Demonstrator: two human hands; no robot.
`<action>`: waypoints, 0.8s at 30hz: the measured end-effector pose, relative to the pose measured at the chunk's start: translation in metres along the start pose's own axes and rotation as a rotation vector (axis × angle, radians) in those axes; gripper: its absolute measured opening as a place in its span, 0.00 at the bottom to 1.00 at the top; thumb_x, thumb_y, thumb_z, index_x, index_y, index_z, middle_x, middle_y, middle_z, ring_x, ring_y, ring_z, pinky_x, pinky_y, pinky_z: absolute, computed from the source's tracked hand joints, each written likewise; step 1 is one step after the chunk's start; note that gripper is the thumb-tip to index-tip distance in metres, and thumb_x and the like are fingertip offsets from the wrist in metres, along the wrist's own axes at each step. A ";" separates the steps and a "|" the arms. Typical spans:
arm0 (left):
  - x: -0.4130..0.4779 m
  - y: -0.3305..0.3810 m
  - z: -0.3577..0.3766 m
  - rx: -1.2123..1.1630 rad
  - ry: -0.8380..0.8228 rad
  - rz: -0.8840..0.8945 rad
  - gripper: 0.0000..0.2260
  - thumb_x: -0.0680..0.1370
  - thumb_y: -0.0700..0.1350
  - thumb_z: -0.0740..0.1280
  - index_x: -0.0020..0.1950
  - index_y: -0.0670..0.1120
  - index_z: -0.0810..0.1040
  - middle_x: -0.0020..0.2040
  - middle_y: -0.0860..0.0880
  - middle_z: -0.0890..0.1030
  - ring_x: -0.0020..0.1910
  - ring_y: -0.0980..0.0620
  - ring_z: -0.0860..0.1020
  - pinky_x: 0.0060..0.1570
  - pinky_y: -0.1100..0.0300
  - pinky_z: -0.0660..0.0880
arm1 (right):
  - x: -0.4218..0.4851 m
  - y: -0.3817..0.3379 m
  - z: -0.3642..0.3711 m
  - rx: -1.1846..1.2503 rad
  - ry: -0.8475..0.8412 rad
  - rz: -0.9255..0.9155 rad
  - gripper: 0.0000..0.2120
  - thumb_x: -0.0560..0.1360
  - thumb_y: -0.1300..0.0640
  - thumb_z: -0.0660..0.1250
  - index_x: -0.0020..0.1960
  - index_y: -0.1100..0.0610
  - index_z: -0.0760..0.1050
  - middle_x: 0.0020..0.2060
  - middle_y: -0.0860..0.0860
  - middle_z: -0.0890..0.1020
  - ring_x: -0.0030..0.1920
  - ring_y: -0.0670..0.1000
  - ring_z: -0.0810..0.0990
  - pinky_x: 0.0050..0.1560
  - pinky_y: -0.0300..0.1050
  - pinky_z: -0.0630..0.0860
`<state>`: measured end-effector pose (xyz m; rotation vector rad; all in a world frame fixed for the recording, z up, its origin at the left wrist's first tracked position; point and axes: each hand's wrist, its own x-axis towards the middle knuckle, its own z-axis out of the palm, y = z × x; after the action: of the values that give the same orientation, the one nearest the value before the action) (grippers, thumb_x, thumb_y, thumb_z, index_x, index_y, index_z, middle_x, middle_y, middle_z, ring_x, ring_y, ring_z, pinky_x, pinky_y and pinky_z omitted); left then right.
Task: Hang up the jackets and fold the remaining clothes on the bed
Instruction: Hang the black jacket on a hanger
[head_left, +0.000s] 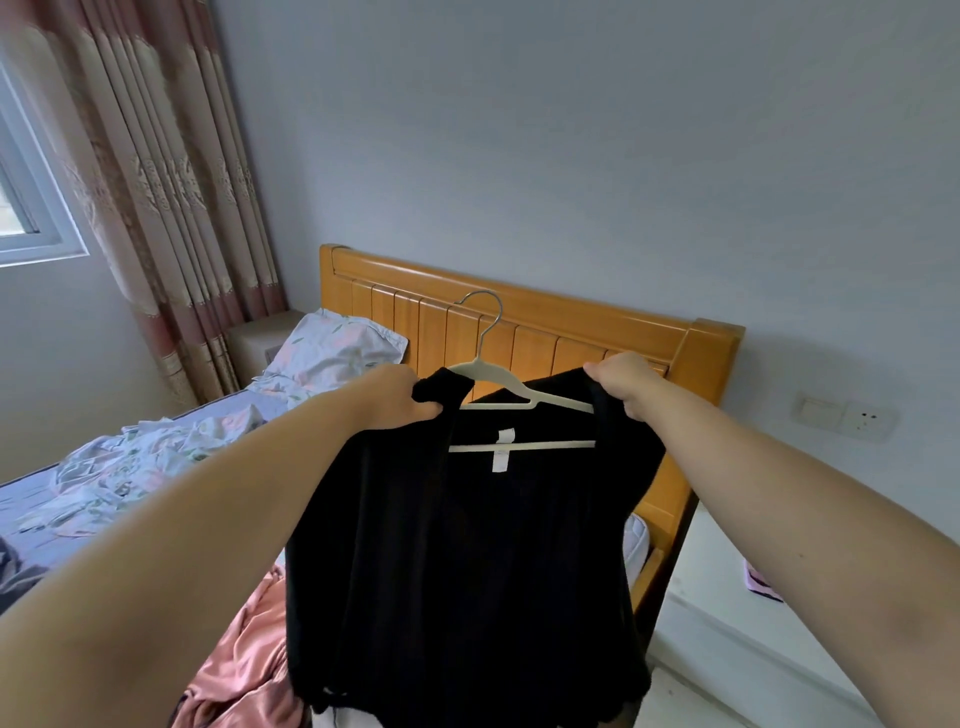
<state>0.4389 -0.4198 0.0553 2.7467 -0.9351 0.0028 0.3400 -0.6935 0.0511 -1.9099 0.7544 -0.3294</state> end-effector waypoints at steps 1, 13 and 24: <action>0.001 -0.002 -0.001 -0.008 0.005 -0.002 0.18 0.78 0.53 0.65 0.49 0.37 0.79 0.36 0.46 0.75 0.35 0.51 0.74 0.37 0.62 0.69 | -0.002 -0.007 -0.001 0.020 0.009 -0.014 0.23 0.80 0.54 0.62 0.70 0.66 0.66 0.71 0.59 0.68 0.71 0.60 0.66 0.68 0.49 0.64; 0.002 -0.015 -0.030 0.172 -0.175 0.032 0.21 0.78 0.59 0.62 0.52 0.40 0.79 0.44 0.45 0.80 0.41 0.51 0.77 0.46 0.61 0.72 | -0.025 -0.038 -0.001 0.044 -0.056 -0.167 0.09 0.77 0.55 0.68 0.50 0.61 0.79 0.46 0.51 0.78 0.51 0.51 0.74 0.50 0.43 0.68; 0.010 -0.001 -0.011 0.156 -0.256 0.067 0.25 0.79 0.62 0.58 0.52 0.39 0.78 0.47 0.42 0.81 0.46 0.47 0.80 0.53 0.58 0.74 | -0.027 -0.049 0.010 0.423 -0.021 -0.139 0.22 0.76 0.53 0.69 0.66 0.62 0.72 0.65 0.56 0.75 0.66 0.57 0.71 0.69 0.51 0.67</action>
<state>0.4484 -0.4225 0.0662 2.9051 -1.1367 -0.2821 0.3423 -0.6548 0.0923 -1.5628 0.4910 -0.5113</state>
